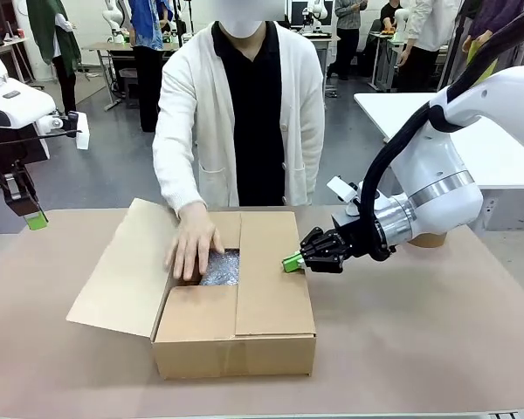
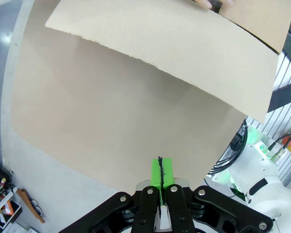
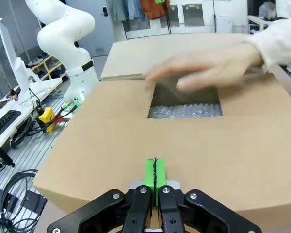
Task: Wrap the clocks to prevent damage.
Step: Push the right (or left) flap of the Package Box to close it.
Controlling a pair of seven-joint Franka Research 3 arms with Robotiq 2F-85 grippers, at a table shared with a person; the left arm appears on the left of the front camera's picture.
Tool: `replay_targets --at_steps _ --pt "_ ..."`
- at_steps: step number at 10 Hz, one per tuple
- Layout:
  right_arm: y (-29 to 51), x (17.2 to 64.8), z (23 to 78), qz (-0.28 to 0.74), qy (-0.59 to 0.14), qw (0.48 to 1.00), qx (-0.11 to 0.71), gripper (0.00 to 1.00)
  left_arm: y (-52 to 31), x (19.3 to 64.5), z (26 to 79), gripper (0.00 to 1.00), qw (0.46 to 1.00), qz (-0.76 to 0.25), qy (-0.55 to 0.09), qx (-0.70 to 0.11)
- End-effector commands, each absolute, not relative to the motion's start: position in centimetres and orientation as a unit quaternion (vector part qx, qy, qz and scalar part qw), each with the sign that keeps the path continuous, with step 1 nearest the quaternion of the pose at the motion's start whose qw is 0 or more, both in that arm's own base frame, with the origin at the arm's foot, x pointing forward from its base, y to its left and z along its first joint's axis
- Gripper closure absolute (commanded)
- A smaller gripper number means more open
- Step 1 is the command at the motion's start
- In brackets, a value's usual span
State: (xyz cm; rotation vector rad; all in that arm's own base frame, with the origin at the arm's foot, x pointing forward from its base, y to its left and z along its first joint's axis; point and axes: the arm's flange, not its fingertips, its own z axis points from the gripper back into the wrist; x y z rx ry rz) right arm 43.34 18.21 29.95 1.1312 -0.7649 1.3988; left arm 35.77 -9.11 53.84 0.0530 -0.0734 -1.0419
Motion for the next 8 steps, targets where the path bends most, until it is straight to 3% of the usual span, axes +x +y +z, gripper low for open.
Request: replay_targets --at_steps 1,3,4,8 --pt "18.6 44.3 27.5 0.596 -0.309 0.589 0.450 0.99 -9.1 35.7 53.9 1.00 0.868 -0.495 -0.037 0.024" --pt "17.9 44.0 28.2 0.627 -0.285 0.566 0.453 0.99 -9.1 35.7 53.9 1.00 0.868 -0.495 -0.037 0.024" --pt "18.3 43.5 30.0 0.594 -0.324 0.559 0.480 0.99 -9.1 35.7 53.9 1.00 0.868 -0.495 -0.037 0.024" --pt "18.3 43.5 30.0 0.594 -0.324 0.559 0.480 0.99 -9.1 35.7 53.9 1.00 0.868 -0.495 -0.037 0.024"
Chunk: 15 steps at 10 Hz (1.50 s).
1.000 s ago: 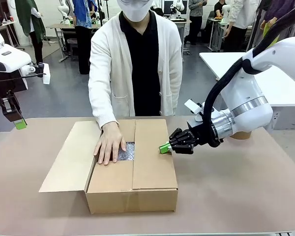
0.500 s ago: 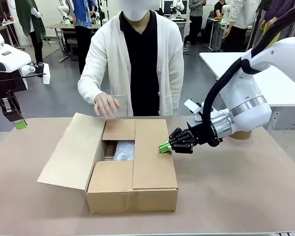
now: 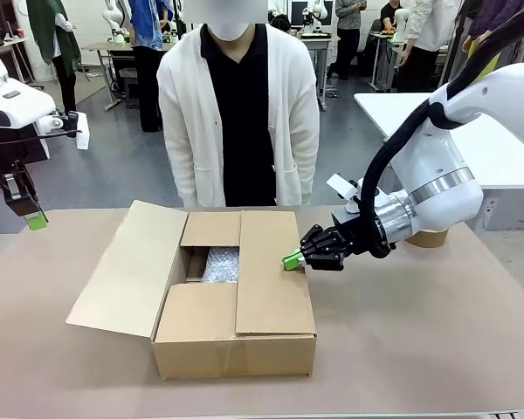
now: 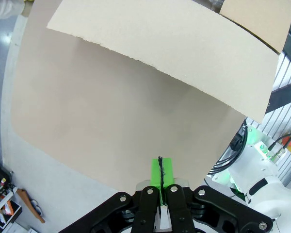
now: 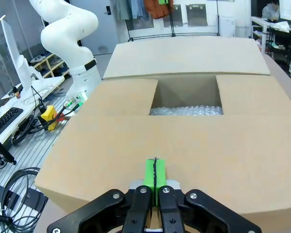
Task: Wrap the clocks to prevent damage.
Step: Push the left (or right) flap of the Package Box to close it.
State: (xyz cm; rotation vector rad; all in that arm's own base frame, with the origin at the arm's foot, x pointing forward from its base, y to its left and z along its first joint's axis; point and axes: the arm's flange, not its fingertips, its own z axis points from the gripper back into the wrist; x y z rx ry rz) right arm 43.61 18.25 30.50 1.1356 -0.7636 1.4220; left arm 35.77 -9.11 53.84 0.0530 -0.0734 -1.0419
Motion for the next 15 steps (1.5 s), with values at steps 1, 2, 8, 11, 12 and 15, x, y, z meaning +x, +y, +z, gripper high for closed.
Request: replay_targets --at_steps 1,2,8,11,12,15 --pt "18.3 43.5 30.0 0.594 -0.324 0.559 0.480 0.99 -9.1 35.7 53.9 1.00 0.868 -0.495 -0.037 0.024" --pt "18.3 43.5 30.0 0.594 -0.324 0.559 0.480 0.99 -9.1 35.7 53.9 1.00 0.868 -0.495 -0.037 0.024" --pt "18.3 43.5 30.0 0.594 -0.324 0.559 0.480 0.99 -9.1 35.8 53.8 1.00 0.866 -0.498 -0.035 0.025" --pt "18.3 43.5 30.0 0.594 -0.324 0.559 0.480 0.99 -2.1 36.0 51.8 1.00 0.792 -0.578 -0.097 -0.171" --pt "18.3 43.5 30.0 0.594 -0.324 0.559 0.480 0.99 0.5 34.7 50.1 1.00 0.781 -0.558 -0.168 -0.224" --pt "18.3 43.5 30.0 0.594 -0.324 0.559 0.480 0.99 4.0 33.1 46.2 1.00 0.777 -0.515 -0.250 -0.261"
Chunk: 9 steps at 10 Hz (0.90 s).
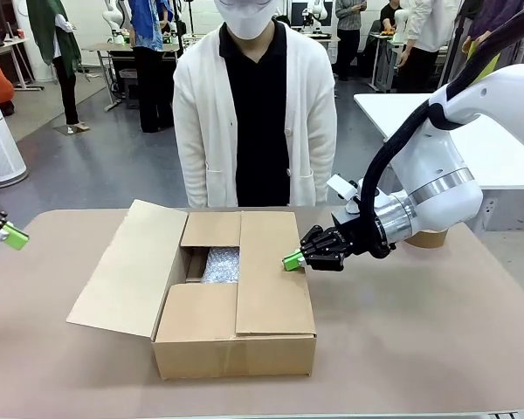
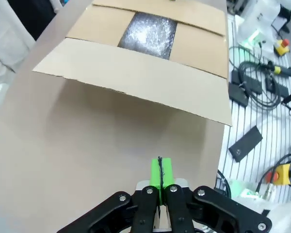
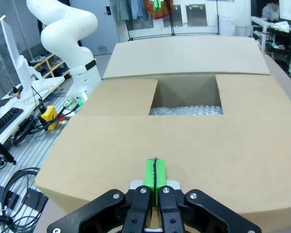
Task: Wrap the clocks to prevent damage.
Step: Push the left (or right) flap of the Package Box to close it.
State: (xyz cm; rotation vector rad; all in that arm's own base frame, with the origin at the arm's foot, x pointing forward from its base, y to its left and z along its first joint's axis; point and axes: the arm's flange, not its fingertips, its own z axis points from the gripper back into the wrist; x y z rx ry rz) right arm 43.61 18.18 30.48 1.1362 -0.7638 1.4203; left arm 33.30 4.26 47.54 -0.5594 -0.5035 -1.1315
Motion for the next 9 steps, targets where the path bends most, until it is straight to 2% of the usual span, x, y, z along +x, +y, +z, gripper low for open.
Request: replay_targets --at_steps 1,8,9 --pt "18.3 43.5 30.0 0.594 -0.324 0.559 0.480 0.99 4.0 32.4 44.9 1.00 0.777 -0.509 -0.261 -0.263" --pt "18.3 43.5 30.0 0.594 -0.324 0.559 0.480 0.99 4.7 32.7 45.8 1.00 0.784 -0.510 -0.237 -0.263" --pt "18.3 43.5 30.0 0.594 -0.324 0.559 0.480 0.99 5.0 34.1 43.4 1.00 0.737 -0.567 -0.229 -0.289"
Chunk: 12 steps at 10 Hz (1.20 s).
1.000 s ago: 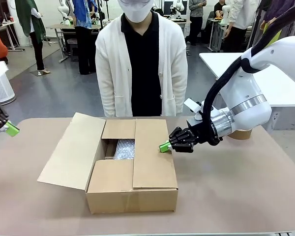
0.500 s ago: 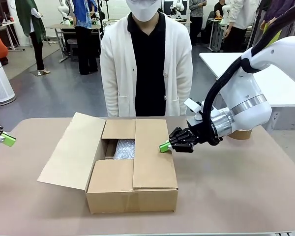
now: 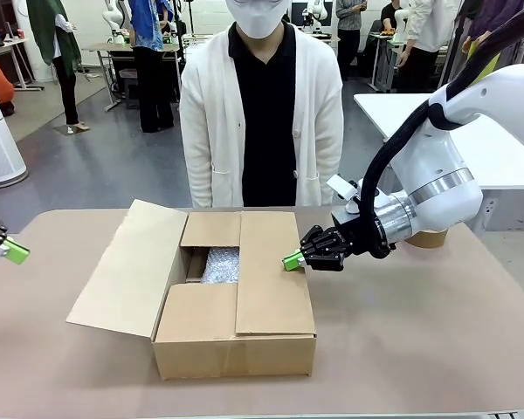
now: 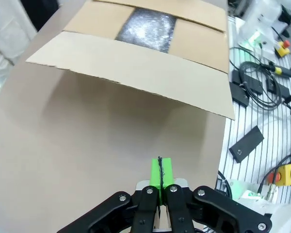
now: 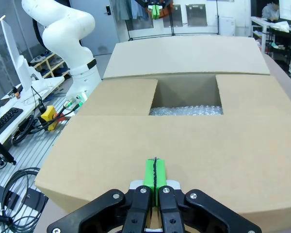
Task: Wrap the clocks to prevent damage.
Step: Push the left (or right) flap of the Package Box to close it.
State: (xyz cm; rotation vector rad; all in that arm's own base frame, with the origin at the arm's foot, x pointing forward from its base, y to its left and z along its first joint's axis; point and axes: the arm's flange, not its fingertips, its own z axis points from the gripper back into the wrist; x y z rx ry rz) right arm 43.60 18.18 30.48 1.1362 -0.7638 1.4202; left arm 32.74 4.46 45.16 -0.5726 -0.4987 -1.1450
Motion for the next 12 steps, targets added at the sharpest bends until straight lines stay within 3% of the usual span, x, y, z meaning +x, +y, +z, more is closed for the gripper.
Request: replay_targets --at_steps 1,6,12 --pt "18.3 43.5 30.0 0.594 -0.324 0.559 0.480 0.99 5.2 34.2 41.0 1.00 0.714 -0.591 -0.229 -0.299" --pt "18.3 43.5 30.0 0.594 -0.324 0.559 0.480 0.99 3.8 36.0 33.8 1.00 0.610 -0.660 -0.296 -0.324" --pt "18.3 43.5 30.0 0.594 -0.324 0.559 0.480 0.99 -2.1 39.0 32.8 1.00 0.648 -0.565 -0.373 -0.348"
